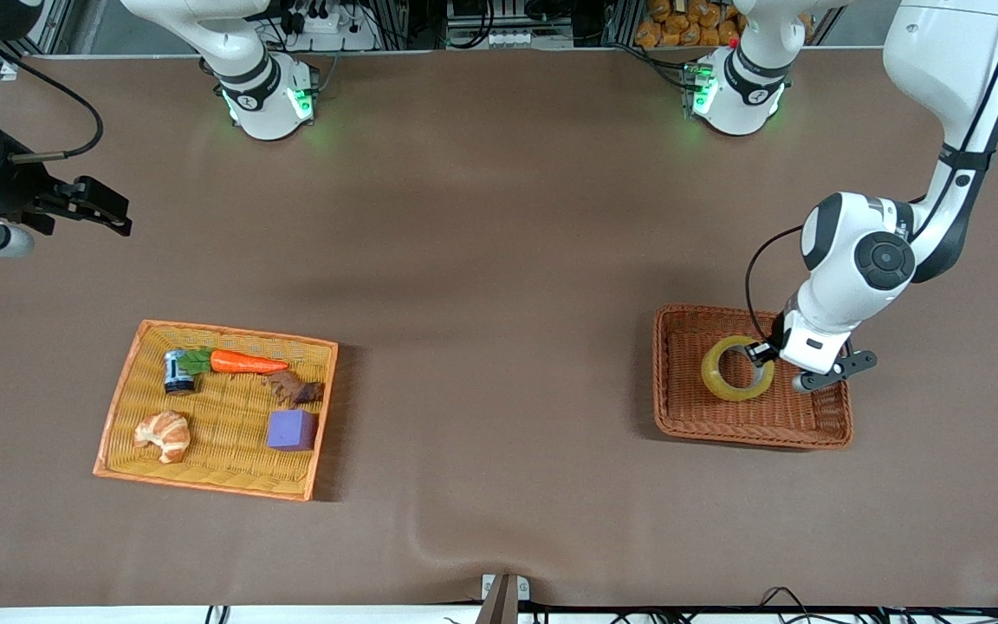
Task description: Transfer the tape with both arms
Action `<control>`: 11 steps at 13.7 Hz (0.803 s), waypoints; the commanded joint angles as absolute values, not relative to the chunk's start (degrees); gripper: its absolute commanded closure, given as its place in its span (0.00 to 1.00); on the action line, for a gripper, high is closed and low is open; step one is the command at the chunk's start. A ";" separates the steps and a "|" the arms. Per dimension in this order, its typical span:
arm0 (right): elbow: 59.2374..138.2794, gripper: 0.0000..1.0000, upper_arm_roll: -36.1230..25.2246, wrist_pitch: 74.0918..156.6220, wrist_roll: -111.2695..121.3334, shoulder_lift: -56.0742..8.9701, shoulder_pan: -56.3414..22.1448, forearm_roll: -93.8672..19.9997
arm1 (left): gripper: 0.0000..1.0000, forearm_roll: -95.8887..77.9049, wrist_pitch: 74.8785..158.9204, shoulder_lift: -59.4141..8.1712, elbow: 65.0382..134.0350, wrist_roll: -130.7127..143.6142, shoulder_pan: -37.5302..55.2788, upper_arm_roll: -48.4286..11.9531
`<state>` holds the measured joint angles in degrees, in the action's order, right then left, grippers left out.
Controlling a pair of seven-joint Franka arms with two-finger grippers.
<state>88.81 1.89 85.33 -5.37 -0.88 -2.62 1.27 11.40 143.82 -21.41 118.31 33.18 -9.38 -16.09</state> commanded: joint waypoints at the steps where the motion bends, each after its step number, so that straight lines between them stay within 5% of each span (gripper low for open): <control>1: 88.86 0.00 1.85 84.29 -5.80 -0.44 -2.90 2.37 | 0.00 12.48 143.97 -17.86 118.30 31.03 -10.72 -16.96; 8: 88.86 0.00 1.85 83.41 -5.80 -0.35 -2.99 2.37 | 0.00 11.51 125.02 0.95 112.25 26.38 -10.37 -19.33; 11: 88.86 0.00 1.85 83.41 -5.80 -0.35 -2.99 2.37 | 0.00 8.63 109.65 2.55 103.22 21.20 -10.20 -20.39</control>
<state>88.88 1.86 84.07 -5.37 -0.85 -2.63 1.27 10.94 117.44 2.61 108.53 25.02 -9.86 -19.87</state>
